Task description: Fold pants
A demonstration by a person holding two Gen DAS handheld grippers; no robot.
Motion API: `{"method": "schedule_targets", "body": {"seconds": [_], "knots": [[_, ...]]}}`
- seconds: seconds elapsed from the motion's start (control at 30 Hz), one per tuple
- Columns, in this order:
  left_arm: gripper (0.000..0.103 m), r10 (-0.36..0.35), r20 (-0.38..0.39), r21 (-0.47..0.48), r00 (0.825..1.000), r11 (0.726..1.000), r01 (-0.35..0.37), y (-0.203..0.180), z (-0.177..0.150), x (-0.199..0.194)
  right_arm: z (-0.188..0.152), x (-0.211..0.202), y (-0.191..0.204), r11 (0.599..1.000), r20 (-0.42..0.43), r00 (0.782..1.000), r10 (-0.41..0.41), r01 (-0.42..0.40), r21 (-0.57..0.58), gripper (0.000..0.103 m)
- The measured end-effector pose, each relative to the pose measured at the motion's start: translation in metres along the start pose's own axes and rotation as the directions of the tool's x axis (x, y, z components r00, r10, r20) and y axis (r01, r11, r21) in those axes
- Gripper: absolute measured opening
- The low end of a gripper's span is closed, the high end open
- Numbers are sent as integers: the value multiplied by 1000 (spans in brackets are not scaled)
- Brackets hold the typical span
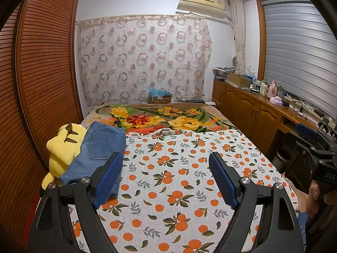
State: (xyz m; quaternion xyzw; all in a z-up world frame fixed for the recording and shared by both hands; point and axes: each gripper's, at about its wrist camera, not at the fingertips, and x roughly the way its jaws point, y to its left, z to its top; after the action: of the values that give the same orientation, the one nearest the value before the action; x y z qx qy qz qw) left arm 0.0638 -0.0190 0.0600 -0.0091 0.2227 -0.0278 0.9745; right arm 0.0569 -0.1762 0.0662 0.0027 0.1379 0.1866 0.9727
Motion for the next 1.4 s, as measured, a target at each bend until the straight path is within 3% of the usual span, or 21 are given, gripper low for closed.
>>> {"method": "schedule_targets", "body": {"seconds": [1.4], "knots": [[85,1,2,3,1000,1000,-1,-3,-1,0,-3,1,3,1000,1,1000,-2,2,1,102]]}}
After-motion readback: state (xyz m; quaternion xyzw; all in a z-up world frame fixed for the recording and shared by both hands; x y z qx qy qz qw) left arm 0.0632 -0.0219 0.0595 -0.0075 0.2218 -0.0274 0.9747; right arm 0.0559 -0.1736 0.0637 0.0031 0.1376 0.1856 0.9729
